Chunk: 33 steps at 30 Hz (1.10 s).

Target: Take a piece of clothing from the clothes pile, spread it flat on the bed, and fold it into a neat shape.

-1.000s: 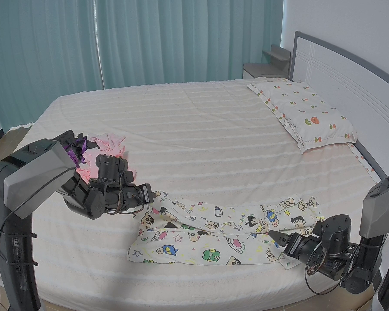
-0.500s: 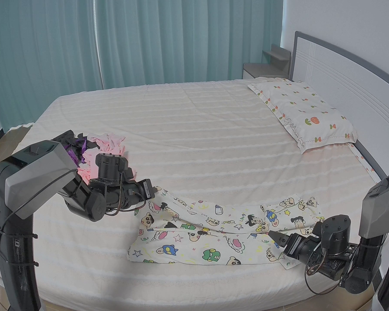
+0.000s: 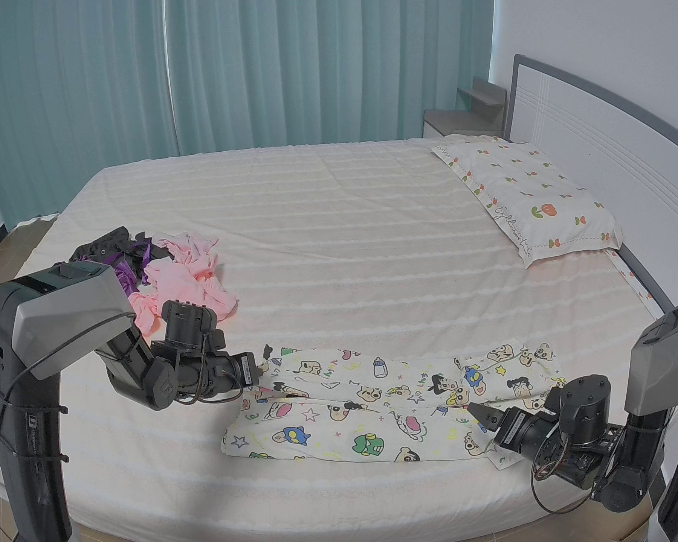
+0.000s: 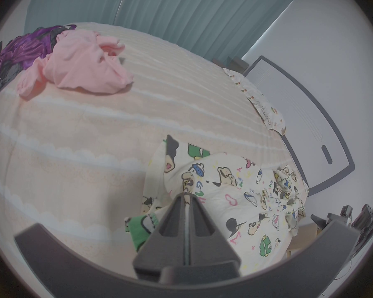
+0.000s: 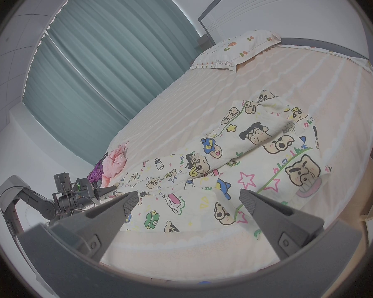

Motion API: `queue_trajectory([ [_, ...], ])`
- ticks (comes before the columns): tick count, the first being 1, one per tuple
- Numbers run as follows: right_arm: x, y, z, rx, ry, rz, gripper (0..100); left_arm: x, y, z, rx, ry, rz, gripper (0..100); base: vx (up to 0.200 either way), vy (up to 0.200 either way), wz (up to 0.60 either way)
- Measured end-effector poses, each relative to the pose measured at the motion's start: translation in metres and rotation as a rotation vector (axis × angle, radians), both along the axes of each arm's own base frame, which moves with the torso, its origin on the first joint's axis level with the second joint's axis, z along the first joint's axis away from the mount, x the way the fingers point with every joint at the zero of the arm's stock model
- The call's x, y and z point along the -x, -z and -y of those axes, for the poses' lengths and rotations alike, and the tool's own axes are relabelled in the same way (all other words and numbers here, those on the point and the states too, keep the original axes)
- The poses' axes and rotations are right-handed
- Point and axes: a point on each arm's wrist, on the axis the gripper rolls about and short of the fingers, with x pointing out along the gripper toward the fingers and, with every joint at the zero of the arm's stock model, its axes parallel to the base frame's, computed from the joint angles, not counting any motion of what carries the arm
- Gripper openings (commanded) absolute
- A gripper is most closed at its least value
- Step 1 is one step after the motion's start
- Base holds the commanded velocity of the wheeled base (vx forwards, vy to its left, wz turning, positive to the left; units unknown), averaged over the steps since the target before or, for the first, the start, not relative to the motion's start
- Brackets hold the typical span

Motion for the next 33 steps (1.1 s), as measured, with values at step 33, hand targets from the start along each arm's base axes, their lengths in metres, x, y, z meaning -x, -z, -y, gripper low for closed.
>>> queue_trajectory([
  [33,0.002,0.002,-0.002,0.003,-0.011,-0.009,100,0.013,0.028,0.009,-0.063,0.066,-0.041,100,0.000,0.000,0.00],
])
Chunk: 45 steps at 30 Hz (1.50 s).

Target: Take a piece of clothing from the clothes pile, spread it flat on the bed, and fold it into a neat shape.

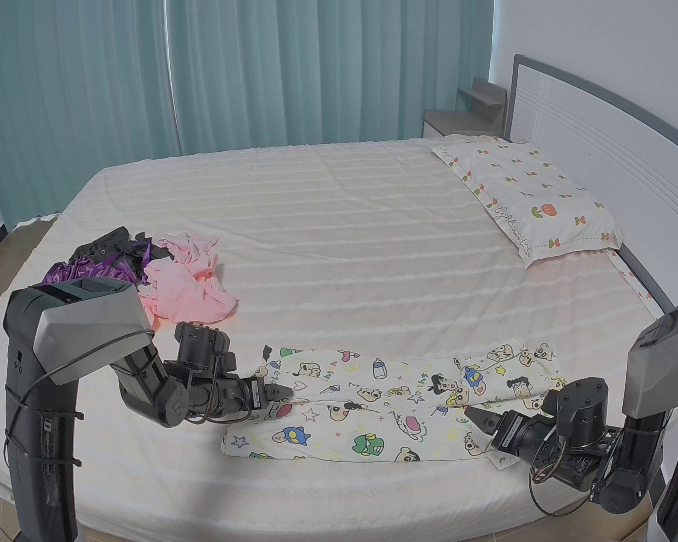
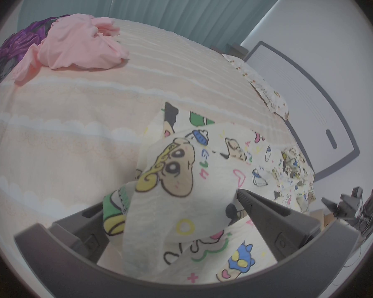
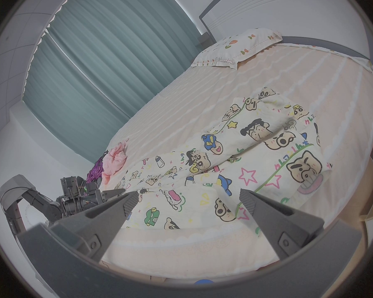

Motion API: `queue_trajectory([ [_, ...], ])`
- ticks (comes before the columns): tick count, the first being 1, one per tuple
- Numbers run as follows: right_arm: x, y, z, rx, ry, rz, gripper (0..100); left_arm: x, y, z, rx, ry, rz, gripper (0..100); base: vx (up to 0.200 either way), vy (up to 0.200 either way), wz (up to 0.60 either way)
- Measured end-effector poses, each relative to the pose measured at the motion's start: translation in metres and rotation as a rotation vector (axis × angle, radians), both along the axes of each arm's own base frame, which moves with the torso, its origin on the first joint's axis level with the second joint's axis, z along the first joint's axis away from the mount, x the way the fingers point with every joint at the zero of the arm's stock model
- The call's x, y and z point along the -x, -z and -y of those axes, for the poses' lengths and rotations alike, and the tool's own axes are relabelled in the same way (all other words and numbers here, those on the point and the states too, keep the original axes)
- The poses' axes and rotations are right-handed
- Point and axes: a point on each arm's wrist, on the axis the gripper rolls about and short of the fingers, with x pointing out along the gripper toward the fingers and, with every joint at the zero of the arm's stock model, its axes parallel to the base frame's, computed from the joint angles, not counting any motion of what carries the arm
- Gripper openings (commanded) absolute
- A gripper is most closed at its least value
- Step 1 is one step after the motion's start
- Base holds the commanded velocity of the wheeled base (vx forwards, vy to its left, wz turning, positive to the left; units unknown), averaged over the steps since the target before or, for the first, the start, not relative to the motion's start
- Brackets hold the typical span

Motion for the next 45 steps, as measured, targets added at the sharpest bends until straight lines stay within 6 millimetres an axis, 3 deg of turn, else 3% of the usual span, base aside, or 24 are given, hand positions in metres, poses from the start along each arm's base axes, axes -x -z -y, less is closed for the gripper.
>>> queue_trajectory([
  [2,0.000,0.000,0.000,0.000,-0.001,0.000,100,0.001,0.002,0.000,-0.008,0.008,-0.001,100,0.000,0.000,0.00],
  [3,0.000,0.000,0.000,0.000,0.000,0.000,100,0.001,0.002,0.000,-0.011,0.010,-0.002,0,0.000,0.000,0.00],
  [15,0.000,0.000,0.000,0.001,0.000,0.000,100,-0.005,0.007,0.002,-0.018,0.006,-0.024,0,0.000,0.000,0.00],
  [25,0.000,-0.005,0.001,-0.012,0.007,0.019,100,-0.004,-0.009,-0.011,-0.012,-0.027,-0.010,0,0.000,0.000,0.00],
  [36,0.000,-0.013,0.003,-0.030,0.013,0.050,100,-0.007,-0.033,-0.055,-0.013,-0.145,-0.006,0,0.000,0.000,0.00],
  [45,0.000,-0.015,0.004,-0.033,0.017,0.056,100,-0.003,-0.057,-0.105,-0.032,-0.257,-0.034,0,0.000,0.000,0.00],
])
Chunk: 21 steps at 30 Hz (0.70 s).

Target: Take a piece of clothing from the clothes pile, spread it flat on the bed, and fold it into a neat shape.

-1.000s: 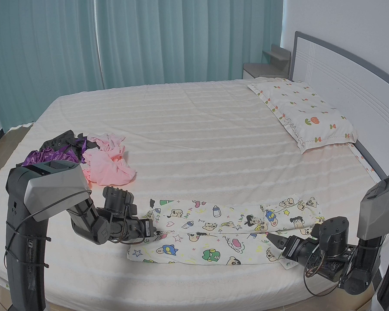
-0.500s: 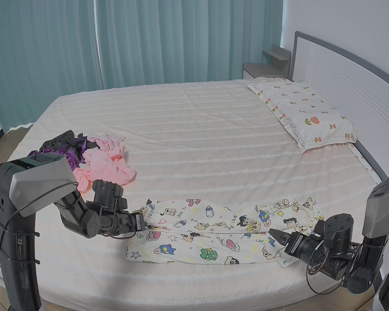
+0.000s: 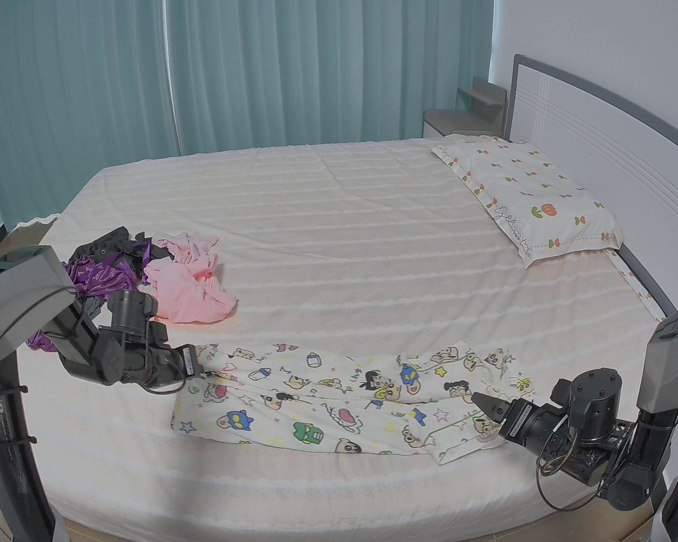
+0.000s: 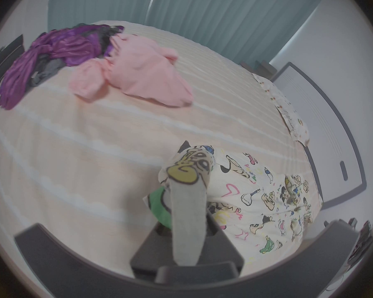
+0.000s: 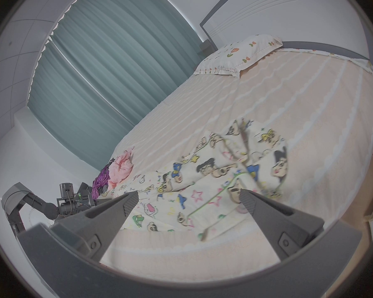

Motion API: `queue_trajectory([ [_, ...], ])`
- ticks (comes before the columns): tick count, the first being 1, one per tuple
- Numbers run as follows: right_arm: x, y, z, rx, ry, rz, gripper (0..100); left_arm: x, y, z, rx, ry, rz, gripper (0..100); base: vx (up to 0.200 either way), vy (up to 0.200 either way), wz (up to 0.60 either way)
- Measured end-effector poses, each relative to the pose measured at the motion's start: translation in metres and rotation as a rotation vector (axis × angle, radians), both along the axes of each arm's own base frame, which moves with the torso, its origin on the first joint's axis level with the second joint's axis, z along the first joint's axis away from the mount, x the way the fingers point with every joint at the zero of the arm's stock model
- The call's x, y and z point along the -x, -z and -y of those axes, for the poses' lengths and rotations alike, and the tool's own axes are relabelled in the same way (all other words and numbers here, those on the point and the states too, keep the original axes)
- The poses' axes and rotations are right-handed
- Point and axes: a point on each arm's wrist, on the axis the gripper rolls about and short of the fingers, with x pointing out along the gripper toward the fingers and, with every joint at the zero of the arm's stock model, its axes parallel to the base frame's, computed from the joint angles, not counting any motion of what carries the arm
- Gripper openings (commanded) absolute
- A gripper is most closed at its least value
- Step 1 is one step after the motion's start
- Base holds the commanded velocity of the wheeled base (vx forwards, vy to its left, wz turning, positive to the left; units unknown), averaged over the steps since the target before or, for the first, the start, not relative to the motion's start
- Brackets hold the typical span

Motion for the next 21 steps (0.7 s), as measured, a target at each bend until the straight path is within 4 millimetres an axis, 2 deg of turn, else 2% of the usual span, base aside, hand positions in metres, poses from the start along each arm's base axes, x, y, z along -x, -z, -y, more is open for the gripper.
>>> queue_trajectory([
  [5,-0.001,0.000,0.001,-0.001,0.003,0.001,100,0.004,-0.016,-0.041,-0.032,-0.073,0.012,0,0.000,0.000,0.00],
  [6,-0.001,0.000,0.001,-0.001,0.004,0.001,100,0.005,-0.017,-0.044,-0.033,-0.079,0.012,0,0.000,0.000,0.00],
  [12,-0.001,0.000,0.002,-0.001,0.007,0.000,100,0.018,-0.040,-0.103,-0.063,-0.197,-0.022,0,0.000,0.000,0.00],
  [14,-0.001,0.000,0.002,-0.002,0.009,0.000,100,0.022,-0.053,-0.127,-0.076,-0.251,-0.006,0,0.000,0.000,0.00],
  [17,-0.001,0.000,0.002,-0.002,0.010,0.000,100,0.026,-0.069,-0.148,-0.087,-0.304,-0.002,0,0.000,0.000,0.00],
  [21,-0.001,0.000,0.002,-0.002,0.011,0.000,100,0.035,-0.085,-0.157,-0.084,-0.334,-0.039,0,0.000,0.000,0.00],
])
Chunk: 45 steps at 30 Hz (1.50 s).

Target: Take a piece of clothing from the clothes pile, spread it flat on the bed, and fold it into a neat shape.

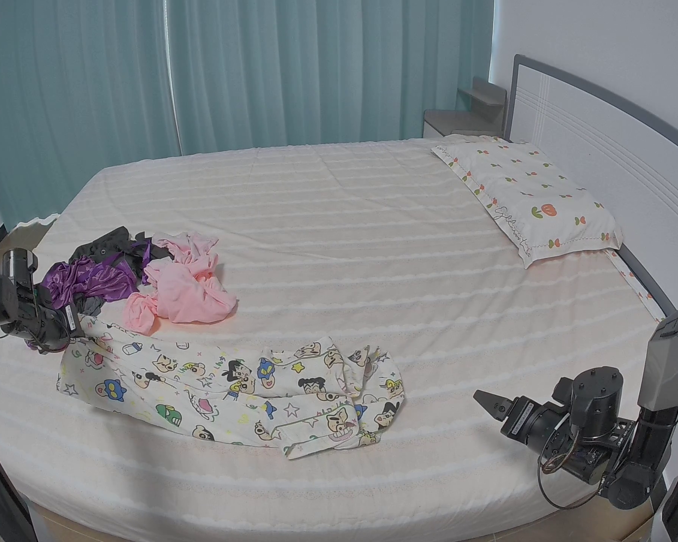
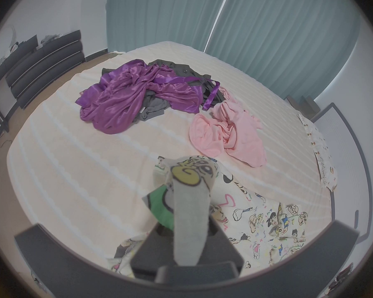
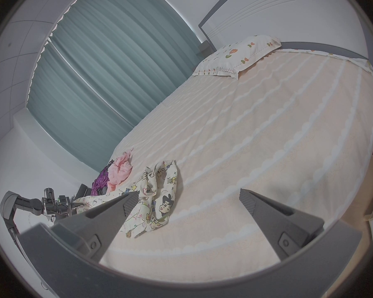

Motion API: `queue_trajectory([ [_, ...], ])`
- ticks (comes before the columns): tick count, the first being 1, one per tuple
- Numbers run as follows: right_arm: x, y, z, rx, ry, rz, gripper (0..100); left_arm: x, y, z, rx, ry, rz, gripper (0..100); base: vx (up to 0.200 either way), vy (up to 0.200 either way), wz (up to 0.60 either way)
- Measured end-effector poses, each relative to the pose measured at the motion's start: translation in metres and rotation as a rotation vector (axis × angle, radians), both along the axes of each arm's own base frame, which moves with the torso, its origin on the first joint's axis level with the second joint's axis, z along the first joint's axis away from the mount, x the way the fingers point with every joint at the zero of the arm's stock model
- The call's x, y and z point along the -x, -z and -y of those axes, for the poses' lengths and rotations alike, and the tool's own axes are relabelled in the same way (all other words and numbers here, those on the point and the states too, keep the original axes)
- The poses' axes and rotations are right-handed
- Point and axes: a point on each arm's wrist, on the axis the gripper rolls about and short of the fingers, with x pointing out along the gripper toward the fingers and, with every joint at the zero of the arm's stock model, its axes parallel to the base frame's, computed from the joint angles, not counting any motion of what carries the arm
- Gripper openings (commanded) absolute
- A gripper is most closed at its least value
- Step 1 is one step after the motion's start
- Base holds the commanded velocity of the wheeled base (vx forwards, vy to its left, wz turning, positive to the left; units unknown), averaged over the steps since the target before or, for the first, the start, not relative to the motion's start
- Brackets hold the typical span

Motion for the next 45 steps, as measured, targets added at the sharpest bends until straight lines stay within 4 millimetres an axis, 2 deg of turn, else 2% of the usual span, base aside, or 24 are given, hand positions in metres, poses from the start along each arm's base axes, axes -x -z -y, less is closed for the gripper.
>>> queue_trajectory([
  [3,0.000,0.000,0.000,-0.001,0.000,0.000,100,0.003,-0.011,0.005,-0.002,0.005,-0.004,0,0.000,0.000,0.00],
  [7,0.000,0.000,0.000,0.000,0.000,0.000,100,-0.001,-0.024,0.033,-0.023,0.038,-0.015,0,0.000,0.000,0.00],
  [10,0.000,0.000,0.000,0.000,0.000,0.000,100,-0.002,-0.026,0.043,-0.028,0.043,-0.020,0,0.000,0.000,0.00],
  [11,0.000,0.000,0.000,0.000,0.000,0.001,100,-0.006,-0.031,0.066,-0.034,0.045,-0.020,0,0.000,0.000,0.00],
  [13,0.000,0.000,0.000,0.000,0.000,0.001,100,-0.010,-0.034,0.091,-0.031,0.068,-0.021,0,0.000,0.000,0.00],
  [16,0.000,0.000,0.000,0.000,0.001,0.000,100,-0.014,-0.037,0.138,-0.016,0.122,-0.019,0,0.000,0.000,0.00],
  [18,0.000,0.000,0.000,0.000,0.001,0.000,100,-0.014,-0.038,0.172,-0.007,0.150,-0.018,0,0.000,0.000,0.00],
  [21,0.000,0.000,0.000,0.001,0.001,0.000,100,-0.013,-0.040,0.206,-0.003,0.179,-0.010,0,0.000,0.000,0.00],
  [22,0.000,0.000,0.000,0.001,0.001,0.000,100,-0.012,-0.040,0.228,0.000,0.201,-0.004,0,0.000,0.000,0.00],
  [24,0.000,0.000,0.000,0.001,0.001,0.000,100,-0.011,-0.040,0.258,0.002,0.225,0.004,0,0.000,0.000,0.00],
  [29,0.000,0.000,0.000,0.002,0.001,-0.001,100,-0.013,-0.029,0.325,0.026,0.268,0.011,0,0.000,0.000,0.00],
  [33,0.000,0.001,0.000,0.002,0.001,-0.001,100,-0.013,-0.016,0.366,0.040,0.311,0.007,0,0.000,0.000,0.00],
  [37,-0.001,0.001,0.000,0.003,0.001,-0.002,100,-0.019,-0.009,0.387,0.059,0.324,0.018,0,0.000,0.000,0.00],
  [44,-0.001,0.001,0.000,0.004,0.001,-0.004,100,-0.029,0.001,0.404,0.080,0.327,0.024,0,0.000,0.000,0.00],
  [45,-0.001,0.002,0.000,0.004,0.001,-0.004,100,-0.032,0.002,0.406,0.089,0.319,0.027,100,0.000,0.000,0.00],
])
